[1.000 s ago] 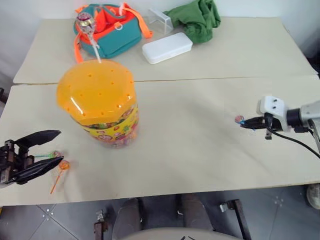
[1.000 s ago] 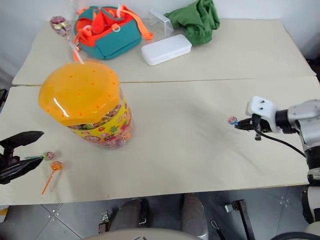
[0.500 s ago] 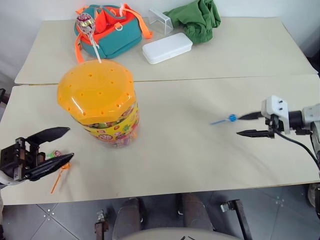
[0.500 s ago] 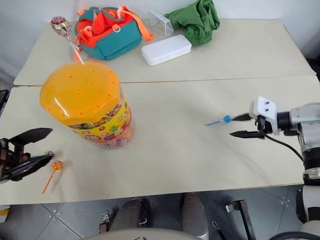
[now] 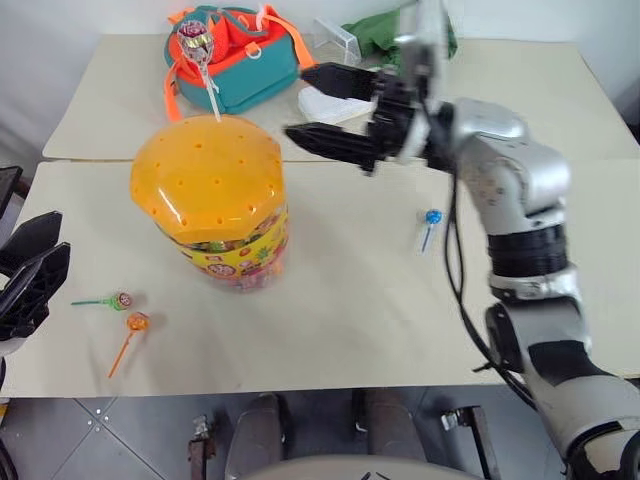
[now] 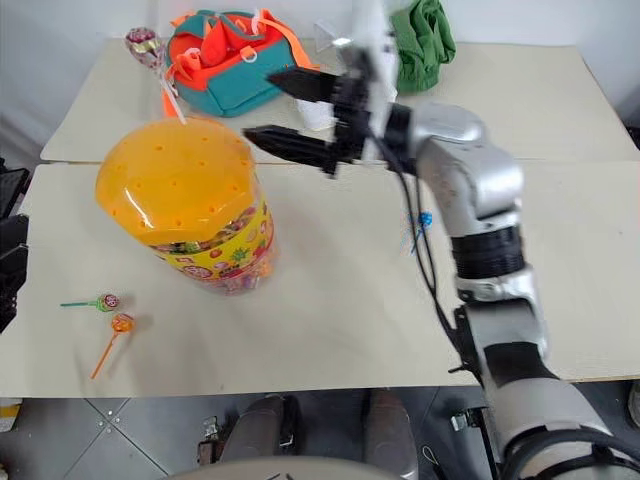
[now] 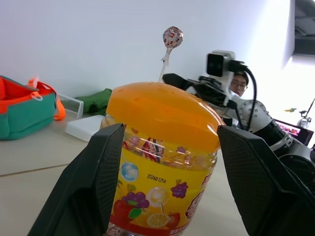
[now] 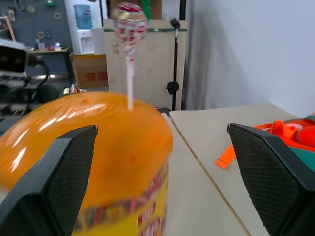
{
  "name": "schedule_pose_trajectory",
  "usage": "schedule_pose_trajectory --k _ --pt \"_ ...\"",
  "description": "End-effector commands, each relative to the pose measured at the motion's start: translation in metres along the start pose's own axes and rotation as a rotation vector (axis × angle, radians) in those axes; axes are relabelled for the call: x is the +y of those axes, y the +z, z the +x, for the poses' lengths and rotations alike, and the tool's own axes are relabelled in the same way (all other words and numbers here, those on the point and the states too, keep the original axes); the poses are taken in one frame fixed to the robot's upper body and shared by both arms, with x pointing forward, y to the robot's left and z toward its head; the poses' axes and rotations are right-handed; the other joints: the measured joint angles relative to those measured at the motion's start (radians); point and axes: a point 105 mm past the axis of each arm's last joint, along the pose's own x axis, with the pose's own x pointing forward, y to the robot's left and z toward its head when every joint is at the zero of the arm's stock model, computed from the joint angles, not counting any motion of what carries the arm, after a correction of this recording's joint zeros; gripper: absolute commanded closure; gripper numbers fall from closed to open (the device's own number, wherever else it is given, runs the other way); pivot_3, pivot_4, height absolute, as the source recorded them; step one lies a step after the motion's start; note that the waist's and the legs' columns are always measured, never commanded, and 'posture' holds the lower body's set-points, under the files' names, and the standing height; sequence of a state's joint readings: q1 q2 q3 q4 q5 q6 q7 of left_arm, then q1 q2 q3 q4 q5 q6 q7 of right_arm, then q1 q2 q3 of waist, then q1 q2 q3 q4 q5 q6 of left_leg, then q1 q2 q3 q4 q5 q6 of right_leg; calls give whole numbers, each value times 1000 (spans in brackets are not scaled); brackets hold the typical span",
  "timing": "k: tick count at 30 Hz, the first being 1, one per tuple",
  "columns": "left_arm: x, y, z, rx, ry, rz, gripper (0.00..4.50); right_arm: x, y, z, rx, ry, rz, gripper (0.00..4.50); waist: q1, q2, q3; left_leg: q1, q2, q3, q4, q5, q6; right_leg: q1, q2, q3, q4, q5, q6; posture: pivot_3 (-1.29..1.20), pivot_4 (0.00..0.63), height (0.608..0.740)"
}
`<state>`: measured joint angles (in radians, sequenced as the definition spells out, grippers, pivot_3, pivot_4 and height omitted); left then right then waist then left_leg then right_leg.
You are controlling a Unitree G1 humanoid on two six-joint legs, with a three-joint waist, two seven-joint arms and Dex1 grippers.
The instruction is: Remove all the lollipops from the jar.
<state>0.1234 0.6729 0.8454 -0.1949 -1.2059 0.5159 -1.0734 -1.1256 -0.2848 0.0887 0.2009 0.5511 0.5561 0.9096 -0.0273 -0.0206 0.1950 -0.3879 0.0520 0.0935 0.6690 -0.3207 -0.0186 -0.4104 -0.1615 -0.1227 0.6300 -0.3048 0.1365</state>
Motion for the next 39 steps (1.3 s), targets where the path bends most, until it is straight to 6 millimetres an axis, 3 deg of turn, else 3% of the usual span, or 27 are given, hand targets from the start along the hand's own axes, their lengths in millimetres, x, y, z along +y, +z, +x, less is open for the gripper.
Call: schedule_pose_trajectory --k 1,7,11,20,23,27,30,33,36,39 --pt "-6 7 5 -15 -32 29 1310 13 21 28 -50 42 -13 92 -5 0 0 0 0 0 0 0 0 0 0 0 0 0 0 0 150 740" --pt "-6 6 8 -16 -36 33 1310 24 23 50 -37 89 -26 92 -17 -1 -1 0 1 1 -2 0 0 -1 1 0 0 0 0 0 150 740" --pt "-7 5 8 -16 -37 32 1310 35 21 58 -14 155 -21 1333 -23 -1 -1 0 1 1 -1 0 0 -1 1 0 0 0 0 0 150 740" --pt "-8 5 11 -23 -44 49 1310 40 32 70 -88 181 9 4419 -32 -1 -1 0 1 1 -2 0 0 -2 1 0 1 0 0 0 150 740" --pt "-13 5 14 -16 -83 52 1310 34 51 58 -216 189 7 4419 -31 -1 -1 0 1 1 -2 0 0 -2 1 0 1 0 0 0 150 740" --pt "-19 0 18 49 -139 66 1310 11 76 21 -364 159 -13 4419 -26 -1 -1 0 1 1 -2 0 0 -2 1 0 1 0 0 0 150 740" --pt "-25 -4 23 125 -200 90 1310 -16 76 -22 -230 64 -32 4419 -15 -3 -2 0 0 0 -2 0 0 -1 1 0 0 0 0 0 150 740" --pt "-32 -15 25 213 -264 89 1310 -34 48 -69 92 -39 -27 4419 -5 -3 -2 0 0 1 -2 0 1 -1 1 1 -2 0 0 0 150 740" --pt "-37 -26 25 287 -324 85 1310 -51 5 -143 512 -224 -56 4419 -2 -3 -2 0 0 2 -4 -1 1 -2 1 1 -3 0 0 0 150 740" --pt "-34 -30 25 311 -344 82 1310 -56 -29 -209 814 -358 -118 4419 -1 -2 -1 0 0 4 -4 -1 1 -2 1 1 -4 0 0 0 150 740"
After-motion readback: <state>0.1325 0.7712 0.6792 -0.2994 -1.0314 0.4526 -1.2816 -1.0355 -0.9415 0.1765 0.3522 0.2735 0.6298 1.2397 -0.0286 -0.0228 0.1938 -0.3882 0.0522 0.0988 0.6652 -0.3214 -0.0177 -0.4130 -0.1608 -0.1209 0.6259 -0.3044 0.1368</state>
